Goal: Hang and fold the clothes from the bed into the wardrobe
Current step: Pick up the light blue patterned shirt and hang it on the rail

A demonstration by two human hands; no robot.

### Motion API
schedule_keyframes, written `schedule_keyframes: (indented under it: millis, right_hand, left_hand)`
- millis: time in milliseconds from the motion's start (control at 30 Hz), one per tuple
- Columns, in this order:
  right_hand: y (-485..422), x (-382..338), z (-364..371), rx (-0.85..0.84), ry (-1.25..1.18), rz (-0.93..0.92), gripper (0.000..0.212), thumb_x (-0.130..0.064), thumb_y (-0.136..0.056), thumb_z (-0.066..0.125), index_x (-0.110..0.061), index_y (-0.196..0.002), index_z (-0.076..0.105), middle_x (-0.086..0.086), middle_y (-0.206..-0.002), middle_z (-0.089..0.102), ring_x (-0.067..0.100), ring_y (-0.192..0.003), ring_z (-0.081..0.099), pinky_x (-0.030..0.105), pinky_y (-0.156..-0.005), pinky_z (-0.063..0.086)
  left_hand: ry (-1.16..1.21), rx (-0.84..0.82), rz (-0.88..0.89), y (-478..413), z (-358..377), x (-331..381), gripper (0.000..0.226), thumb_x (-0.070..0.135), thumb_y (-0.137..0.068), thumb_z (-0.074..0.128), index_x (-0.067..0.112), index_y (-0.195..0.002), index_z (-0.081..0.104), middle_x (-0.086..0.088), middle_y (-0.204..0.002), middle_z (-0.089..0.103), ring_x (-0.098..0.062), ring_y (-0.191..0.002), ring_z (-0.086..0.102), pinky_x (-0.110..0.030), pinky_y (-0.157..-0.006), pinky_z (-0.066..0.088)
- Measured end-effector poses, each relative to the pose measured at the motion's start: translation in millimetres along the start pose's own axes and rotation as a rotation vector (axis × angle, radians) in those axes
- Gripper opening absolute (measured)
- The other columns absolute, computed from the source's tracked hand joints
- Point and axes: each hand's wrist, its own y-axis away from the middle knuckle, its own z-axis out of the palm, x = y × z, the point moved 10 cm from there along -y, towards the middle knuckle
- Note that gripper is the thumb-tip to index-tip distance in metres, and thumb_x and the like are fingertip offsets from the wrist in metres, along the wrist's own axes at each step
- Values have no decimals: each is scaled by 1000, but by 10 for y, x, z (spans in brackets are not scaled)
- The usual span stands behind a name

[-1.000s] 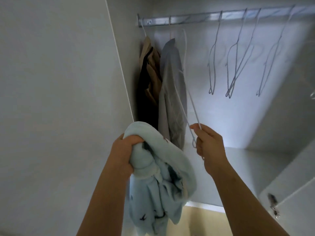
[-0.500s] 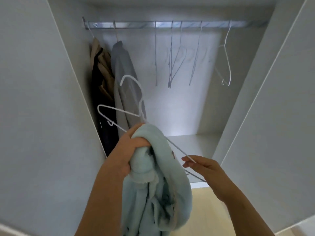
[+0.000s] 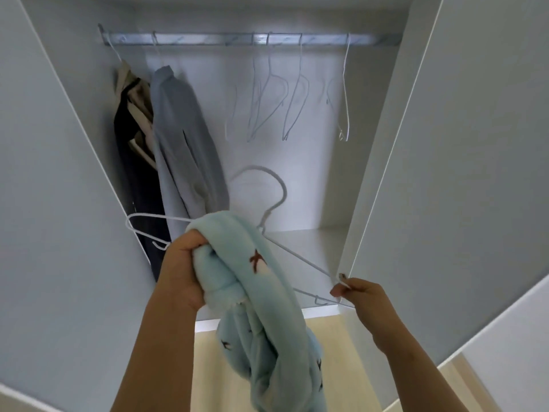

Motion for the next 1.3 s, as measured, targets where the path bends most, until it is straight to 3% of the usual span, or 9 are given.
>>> schedule_keyframes:
  millis: [100,200,400,533,700,800,1000,1133,1300]
  right_hand:
    - [-1,49,-89,68,154,16,33,-4,-84,53,-24,-60,62,-4,-74,62,17,-80,54,29,-77,39]
    - [45,-190,112,-39,269,-125,26,-10,-87,54,-30,-71,58,-9,-70,58,13,-70,52,29,-72,41]
    - [196,-707,306,-192,-188,-309,25,0,-85,57,-24,-85,62,-16,-78,67,12,-81,63,22,-76,51]
    - [224,-760,378,-283,-123,-302,2,-25,-89,59,-26,-87,59,-8,-70,61,11,-71,59,21,-66,46]
    - [102,-618,187,-45,40,-290,31,-33,-95,46,-18,-72,58,-16,-44,50,8,-54,43,25,-60,38]
    - [31,-532,-23,100,-56,-237,37,-29,-96,47,-17,-64,60,-8,-44,41,12,-49,37,25,-53,31]
    - [-57,-487,-319,315,-250,-172,51,-29,-93,54,-20,-43,48,-9,-40,49,8,-42,39,27,-50,29]
    - [-90,-462,-395,337,-270,-156,50,-16,-86,61,-16,-43,36,-11,-32,41,4,-33,31,20,-42,30]
    - [-66,-525,-302,297,10,-194,52,-17,-84,60,-16,-43,27,2,-42,31,20,-46,29,28,-51,27]
  left_hand:
    - [-136,6,-17,46,150,-108,20,12,-85,50,8,-72,64,-5,-54,66,-16,-45,63,-24,-42,52]
    - [-252,-28,-21,55,340,-241,18,7,-86,51,8,-73,63,-5,-54,65,-13,-44,62,-20,-41,50]
    - [-467,-1,-18,20,466,-461,10,5,-83,55,7,-88,64,-6,-66,66,-16,-55,62,-23,-47,48]
    - [-522,46,-47,-12,413,-540,9,15,-85,57,15,-82,65,-8,-74,67,-22,-69,63,-30,-60,49]
    - [-487,261,33,-92,35,-376,8,20,-88,55,13,-88,60,-11,-90,62,-25,-77,58,-38,-70,46]
    - [-274,415,1,-141,-340,-298,31,21,-91,49,3,-116,56,-11,-91,59,-28,-84,58,-46,-85,49]
    - [-44,492,31,-126,-598,-163,44,24,-93,39,2,-131,46,-4,-87,58,-19,-72,56,-32,-61,45]
    - [-171,671,34,-91,-891,-80,49,34,-94,42,7,-134,39,-13,-114,50,-29,-104,53,-36,-77,40]
    - [-423,674,136,-87,-882,46,40,31,-93,39,8,-127,41,-8,-101,46,-30,-99,50,-46,-82,41]
